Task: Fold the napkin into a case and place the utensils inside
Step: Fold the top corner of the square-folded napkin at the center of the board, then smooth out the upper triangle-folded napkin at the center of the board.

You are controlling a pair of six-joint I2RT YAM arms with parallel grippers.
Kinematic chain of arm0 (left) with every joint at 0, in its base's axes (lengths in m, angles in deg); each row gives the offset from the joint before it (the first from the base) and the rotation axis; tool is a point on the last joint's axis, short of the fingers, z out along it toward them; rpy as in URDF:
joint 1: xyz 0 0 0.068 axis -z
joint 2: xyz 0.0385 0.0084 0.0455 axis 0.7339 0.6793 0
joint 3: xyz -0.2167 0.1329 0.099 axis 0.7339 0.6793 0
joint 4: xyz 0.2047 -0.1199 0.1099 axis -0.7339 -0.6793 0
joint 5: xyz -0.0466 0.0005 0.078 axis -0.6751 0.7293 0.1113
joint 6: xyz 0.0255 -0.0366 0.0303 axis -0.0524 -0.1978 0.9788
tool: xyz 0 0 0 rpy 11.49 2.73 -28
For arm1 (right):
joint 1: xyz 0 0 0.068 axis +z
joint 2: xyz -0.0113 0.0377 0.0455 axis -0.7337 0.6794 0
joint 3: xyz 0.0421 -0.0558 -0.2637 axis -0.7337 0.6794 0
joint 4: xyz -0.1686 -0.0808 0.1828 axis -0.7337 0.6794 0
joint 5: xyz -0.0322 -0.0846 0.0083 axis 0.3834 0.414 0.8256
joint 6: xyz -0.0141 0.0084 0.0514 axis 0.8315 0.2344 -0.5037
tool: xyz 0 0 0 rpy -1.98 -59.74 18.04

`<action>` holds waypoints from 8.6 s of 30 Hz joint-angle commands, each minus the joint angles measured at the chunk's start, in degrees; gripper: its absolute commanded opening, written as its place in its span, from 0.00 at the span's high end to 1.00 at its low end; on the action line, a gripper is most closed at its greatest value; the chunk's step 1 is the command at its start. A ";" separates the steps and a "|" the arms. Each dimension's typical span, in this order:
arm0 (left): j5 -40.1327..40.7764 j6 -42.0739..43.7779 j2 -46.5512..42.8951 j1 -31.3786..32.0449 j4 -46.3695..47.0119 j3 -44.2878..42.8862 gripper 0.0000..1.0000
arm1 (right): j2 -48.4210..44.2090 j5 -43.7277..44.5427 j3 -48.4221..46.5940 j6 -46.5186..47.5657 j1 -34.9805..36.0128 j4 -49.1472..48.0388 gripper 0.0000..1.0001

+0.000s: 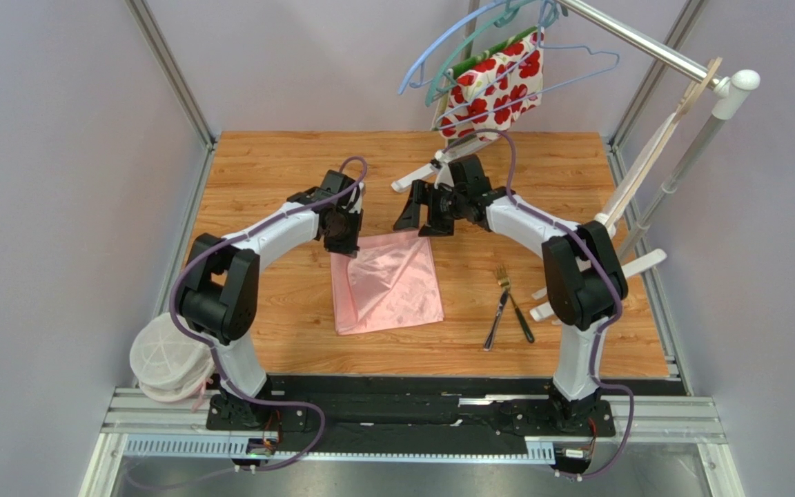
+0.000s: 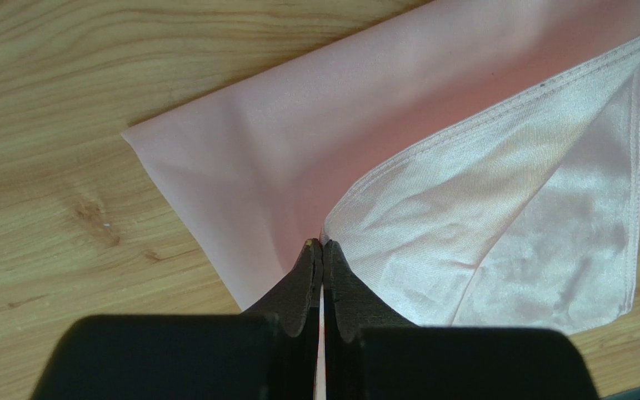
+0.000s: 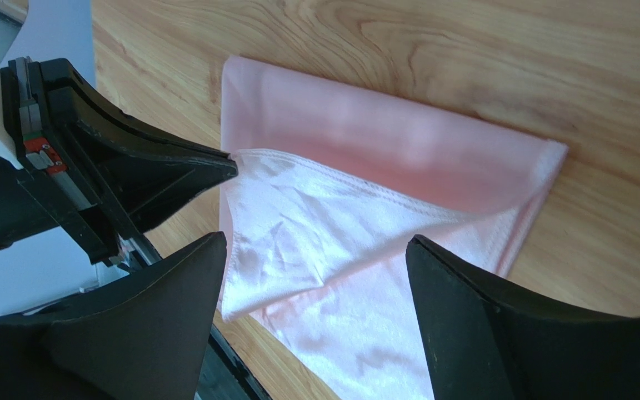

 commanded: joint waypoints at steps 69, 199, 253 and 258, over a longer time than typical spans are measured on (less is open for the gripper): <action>10.45 0.58 10.00 -5.26 -3.32 -11.55 1.00 | 20.03 -10.54 -15.63 -1.58 4.14 -5.16 0.17; -13.80 -18.06 -15.93 -9.22 22.78 27.91 1.00 | 13.62 -3.69 -7.19 0.71 -6.49 -3.23 0.16; -24.35 -11.64 -25.85 -9.22 36.14 35.74 0.94 | 10.55 -11.60 -8.69 -5.71 -3.85 -4.90 0.16; -26.72 -19.45 -25.26 -9.30 41.14 32.49 0.85 | 10.28 -12.04 -8.77 -6.40 -3.77 -4.72 0.17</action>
